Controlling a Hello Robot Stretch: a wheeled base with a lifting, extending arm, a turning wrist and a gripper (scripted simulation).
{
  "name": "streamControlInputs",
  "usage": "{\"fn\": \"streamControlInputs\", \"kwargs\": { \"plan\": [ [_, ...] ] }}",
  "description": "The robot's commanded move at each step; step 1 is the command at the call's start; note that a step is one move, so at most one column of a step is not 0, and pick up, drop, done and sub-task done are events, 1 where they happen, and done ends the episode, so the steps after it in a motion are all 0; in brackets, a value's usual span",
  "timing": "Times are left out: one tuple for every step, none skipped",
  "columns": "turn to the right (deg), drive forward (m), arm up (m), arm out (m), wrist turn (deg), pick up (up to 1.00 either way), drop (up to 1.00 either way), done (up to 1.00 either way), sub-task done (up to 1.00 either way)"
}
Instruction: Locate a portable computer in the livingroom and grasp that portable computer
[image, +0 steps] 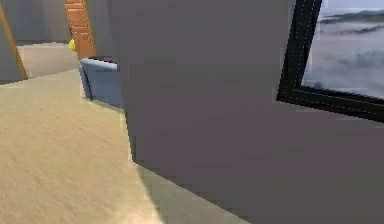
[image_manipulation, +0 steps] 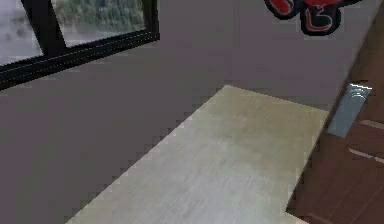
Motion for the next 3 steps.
{"fn": "streamControlInputs", "kwargs": {
  "plan": [
    [0.0, 0.50, 0.00, 0.00, 0.0, 0.00, 0.00, 0.00, 0.00],
    [-45.0, 0.00, 0.00, 0.00, 0.0, 0.00, 0.00, 0.00, 0.00],
    [-21.0, 0.00, 0.00, 0.00, 0.0, 0.00, 0.00, 0.00, 0.00]
  ]
}}
